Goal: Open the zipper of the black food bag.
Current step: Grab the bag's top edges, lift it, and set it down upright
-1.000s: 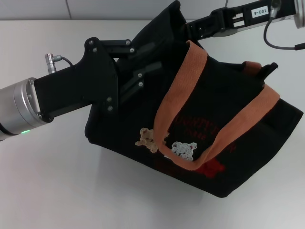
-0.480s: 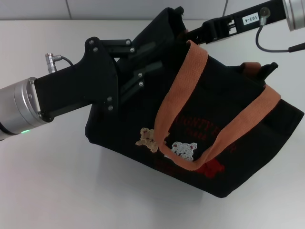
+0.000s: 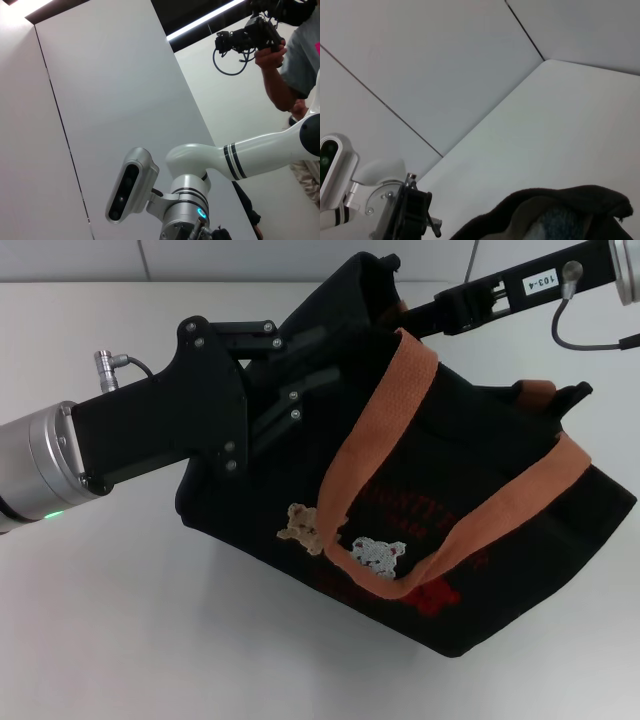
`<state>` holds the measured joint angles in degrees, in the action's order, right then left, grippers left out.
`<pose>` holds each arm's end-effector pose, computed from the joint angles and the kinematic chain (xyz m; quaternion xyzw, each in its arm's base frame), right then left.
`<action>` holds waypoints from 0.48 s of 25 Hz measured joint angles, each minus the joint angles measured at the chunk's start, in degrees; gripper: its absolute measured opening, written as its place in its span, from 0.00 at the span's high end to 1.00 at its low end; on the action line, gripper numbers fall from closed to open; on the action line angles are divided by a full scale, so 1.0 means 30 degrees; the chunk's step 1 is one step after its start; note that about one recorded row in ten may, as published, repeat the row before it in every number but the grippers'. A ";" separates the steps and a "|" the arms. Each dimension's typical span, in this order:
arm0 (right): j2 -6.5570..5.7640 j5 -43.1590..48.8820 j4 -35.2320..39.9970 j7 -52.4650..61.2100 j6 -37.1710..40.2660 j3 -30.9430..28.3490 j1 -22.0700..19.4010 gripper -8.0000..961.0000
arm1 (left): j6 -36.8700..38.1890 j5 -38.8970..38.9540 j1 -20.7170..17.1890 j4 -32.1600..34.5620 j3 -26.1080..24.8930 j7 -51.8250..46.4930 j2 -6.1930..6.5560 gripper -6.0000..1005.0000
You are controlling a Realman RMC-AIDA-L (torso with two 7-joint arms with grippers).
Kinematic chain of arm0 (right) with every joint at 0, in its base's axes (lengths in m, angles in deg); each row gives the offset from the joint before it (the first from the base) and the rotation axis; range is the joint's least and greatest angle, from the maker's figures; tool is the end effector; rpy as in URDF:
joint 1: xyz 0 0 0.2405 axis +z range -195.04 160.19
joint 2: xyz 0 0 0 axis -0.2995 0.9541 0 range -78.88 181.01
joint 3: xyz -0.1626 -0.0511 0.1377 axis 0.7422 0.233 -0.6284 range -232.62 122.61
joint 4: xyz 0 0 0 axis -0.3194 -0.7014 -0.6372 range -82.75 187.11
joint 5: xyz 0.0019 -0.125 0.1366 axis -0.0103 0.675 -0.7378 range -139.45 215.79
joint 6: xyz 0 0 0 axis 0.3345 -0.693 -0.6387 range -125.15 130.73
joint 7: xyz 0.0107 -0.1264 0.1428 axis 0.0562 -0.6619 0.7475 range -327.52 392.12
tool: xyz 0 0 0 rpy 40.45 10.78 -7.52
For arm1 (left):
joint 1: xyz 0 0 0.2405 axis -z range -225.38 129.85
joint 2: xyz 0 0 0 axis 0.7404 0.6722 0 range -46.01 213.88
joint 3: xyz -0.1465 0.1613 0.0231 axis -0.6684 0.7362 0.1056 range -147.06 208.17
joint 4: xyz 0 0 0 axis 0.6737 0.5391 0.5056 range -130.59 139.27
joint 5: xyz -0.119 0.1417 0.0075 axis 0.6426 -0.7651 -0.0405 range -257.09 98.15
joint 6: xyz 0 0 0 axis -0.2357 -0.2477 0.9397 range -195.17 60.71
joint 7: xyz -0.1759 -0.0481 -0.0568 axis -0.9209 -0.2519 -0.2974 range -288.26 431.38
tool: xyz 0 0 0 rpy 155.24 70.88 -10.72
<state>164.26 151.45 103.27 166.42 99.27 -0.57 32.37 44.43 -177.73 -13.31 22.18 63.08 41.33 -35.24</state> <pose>0.0742 0.3458 0.0033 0.9230 -0.3534 -0.1493 0.0301 -0.1206 0.2694 0.0021 -0.8430 0.1342 -0.4857 0.1884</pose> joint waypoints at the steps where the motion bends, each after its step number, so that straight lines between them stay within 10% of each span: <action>1: 0.0009 -0.0038 0.0017 -0.0104 0.0039 -0.0222 -0.0104 0.99 | -0.0030 0.0000 0.0001 0.0000 -0.0002 0.0000 0.0000 0.79; 12: -0.0180 -0.1756 0.0033 -0.1010 0.1038 -0.1840 -0.1514 0.99 | -0.0088 0.0436 -0.0181 0.0000 0.0108 0.0020 0.0000 0.79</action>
<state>163.72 146.18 103.36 163.39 102.38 -6.09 27.83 44.16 -176.43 -13.85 22.18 63.40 41.39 -35.24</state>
